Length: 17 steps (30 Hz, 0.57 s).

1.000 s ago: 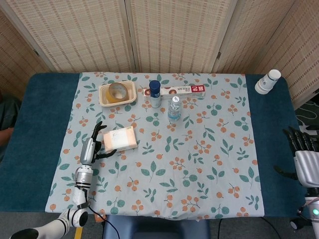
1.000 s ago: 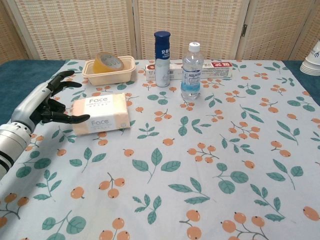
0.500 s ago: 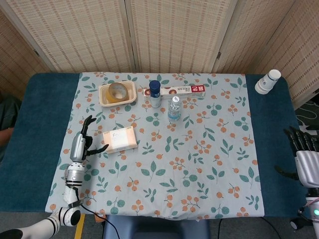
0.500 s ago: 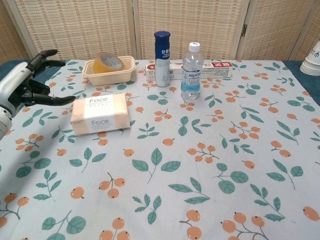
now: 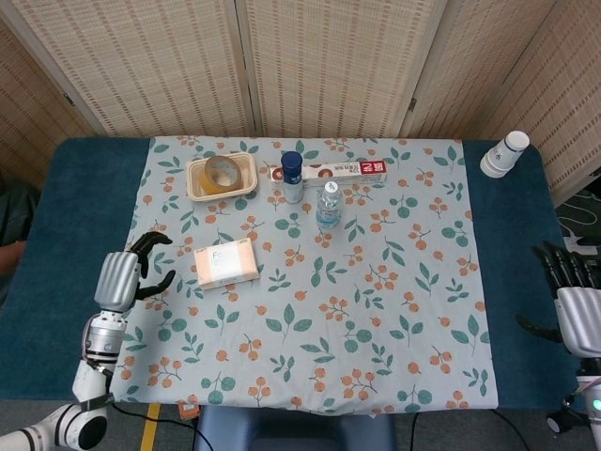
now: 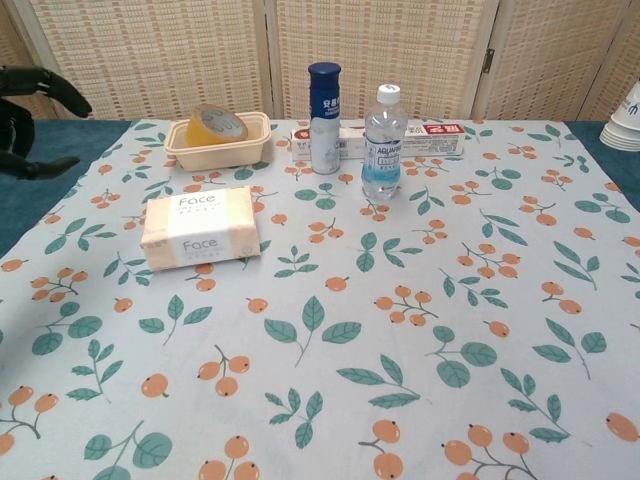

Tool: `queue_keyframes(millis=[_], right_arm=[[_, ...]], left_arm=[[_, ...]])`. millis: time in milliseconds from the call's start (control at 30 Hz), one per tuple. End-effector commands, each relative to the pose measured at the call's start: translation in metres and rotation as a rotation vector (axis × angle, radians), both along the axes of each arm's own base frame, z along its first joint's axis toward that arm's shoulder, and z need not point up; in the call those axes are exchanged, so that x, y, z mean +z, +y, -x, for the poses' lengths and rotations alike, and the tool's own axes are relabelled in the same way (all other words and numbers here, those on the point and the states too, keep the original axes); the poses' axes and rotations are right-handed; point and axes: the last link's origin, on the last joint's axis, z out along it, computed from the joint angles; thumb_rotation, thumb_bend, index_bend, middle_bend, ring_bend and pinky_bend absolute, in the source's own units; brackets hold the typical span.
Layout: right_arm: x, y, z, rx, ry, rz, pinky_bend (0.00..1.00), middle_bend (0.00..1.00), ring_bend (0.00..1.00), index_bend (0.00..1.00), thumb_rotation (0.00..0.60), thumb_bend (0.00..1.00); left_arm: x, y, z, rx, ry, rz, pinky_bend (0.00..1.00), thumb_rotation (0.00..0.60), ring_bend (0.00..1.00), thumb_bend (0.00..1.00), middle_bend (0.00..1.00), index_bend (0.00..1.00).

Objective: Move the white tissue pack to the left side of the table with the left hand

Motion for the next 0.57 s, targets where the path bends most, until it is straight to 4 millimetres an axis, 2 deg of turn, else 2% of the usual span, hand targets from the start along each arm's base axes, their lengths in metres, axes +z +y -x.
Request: queue_keyframes(millis=[33, 67, 200, 367, 567], right_arm=[[0.0, 0.002, 0.0, -0.005, 0.0, -0.005, 0.0, 0.0, 0.0, 0.03, 0.6, 0.09], [0.0, 0.003, 0.0, -0.009, -0.002, -0.007, 0.0, 0.0, 0.0, 0.03, 0.6, 0.09], [0.001, 0.005, 0.0, -0.013, -0.005, -0.008, 0.0, 0.0, 0.0, 0.03, 0.6, 0.09], [-0.001, 0.007, 0.0, -0.019, 0.006, -0.01, 0.0, 0.0, 0.0, 0.03, 0.6, 0.09], [-0.004, 0.006, 0.0, -0.023, 0.019, -0.016, 0.0, 0.0, 0.0, 0.03, 0.6, 0.09]], left_arm=[[0.029, -0.051, 0.017, 0.025, 0.414, 0.039, 0.24, 0.6, 0.08, 0.24, 0.11, 0.17], [0.031, -0.058, 0.019, 0.037, 0.452, 0.042, 0.2, 0.6, 0.04, 0.23, 0.07, 0.14], [0.04, -0.077, 0.031, 0.107, 0.459, 0.083, 0.14, 0.6, 0.0, 0.22, 0.0, 0.02], [0.053, -0.088, 0.05, 0.165, 0.468, 0.087, 0.14, 0.6, 0.0, 0.2, 0.0, 0.0], [0.059, -0.084, 0.057, 0.185, 0.482, 0.093, 0.13, 0.6, 0.0, 0.2, 0.0, 0.0]])
